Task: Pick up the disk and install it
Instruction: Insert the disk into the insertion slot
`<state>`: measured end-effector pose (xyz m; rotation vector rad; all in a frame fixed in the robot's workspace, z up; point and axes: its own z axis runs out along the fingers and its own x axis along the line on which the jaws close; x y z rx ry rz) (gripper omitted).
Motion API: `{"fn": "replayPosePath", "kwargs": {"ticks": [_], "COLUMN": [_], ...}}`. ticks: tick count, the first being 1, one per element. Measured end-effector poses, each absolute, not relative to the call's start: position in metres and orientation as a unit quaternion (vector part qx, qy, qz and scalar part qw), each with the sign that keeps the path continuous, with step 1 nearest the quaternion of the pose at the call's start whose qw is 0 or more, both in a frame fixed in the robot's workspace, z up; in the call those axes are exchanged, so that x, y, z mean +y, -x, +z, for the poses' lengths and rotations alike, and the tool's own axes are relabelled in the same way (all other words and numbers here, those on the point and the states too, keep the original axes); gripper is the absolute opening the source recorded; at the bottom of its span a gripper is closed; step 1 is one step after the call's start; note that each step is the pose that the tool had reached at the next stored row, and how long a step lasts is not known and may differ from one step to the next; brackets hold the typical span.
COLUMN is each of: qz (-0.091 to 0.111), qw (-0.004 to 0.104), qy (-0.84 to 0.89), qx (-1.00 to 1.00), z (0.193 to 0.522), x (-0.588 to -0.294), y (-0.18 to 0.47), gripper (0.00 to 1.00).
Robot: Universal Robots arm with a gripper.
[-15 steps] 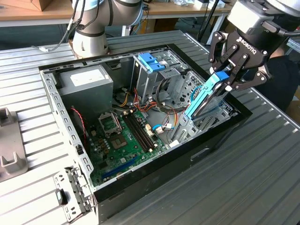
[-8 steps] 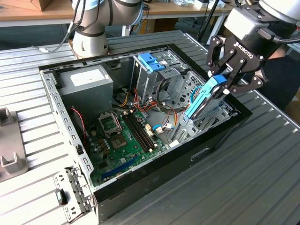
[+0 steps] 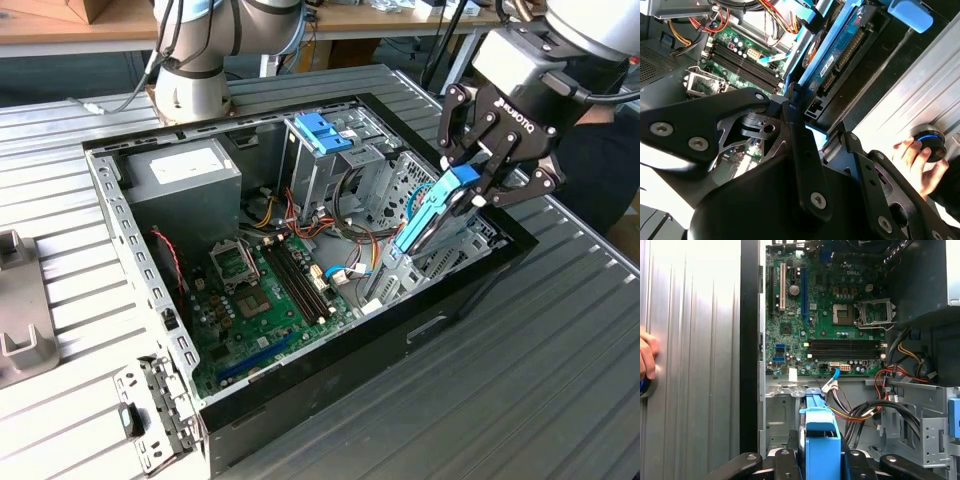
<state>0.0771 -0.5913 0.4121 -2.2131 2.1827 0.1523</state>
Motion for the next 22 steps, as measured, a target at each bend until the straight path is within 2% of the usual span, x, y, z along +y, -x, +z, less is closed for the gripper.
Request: {"fn": "replayPosePath", "kwargs": {"ticks": [17,19,20,21,22], "qz": [0.049,0.049,0.049,0.049,0.049], "qw": [0.015,0.015,0.015,0.015,0.015], "qy": [0.711,0.711,0.711,0.711,0.711], "qx": [0.701,0.701,0.701,0.701,0.701], "z": [0.4034,0.4034,0.4034,0.4034,0.4033], "x": [-0.5913,-0.5913,-0.5913,-0.5913,-0.5913], "y": [-0.0771,-0.0771,-0.0771,-0.0771,-0.0771], "gripper": [0.37,0.44,0.44,0.51,0.51]}}
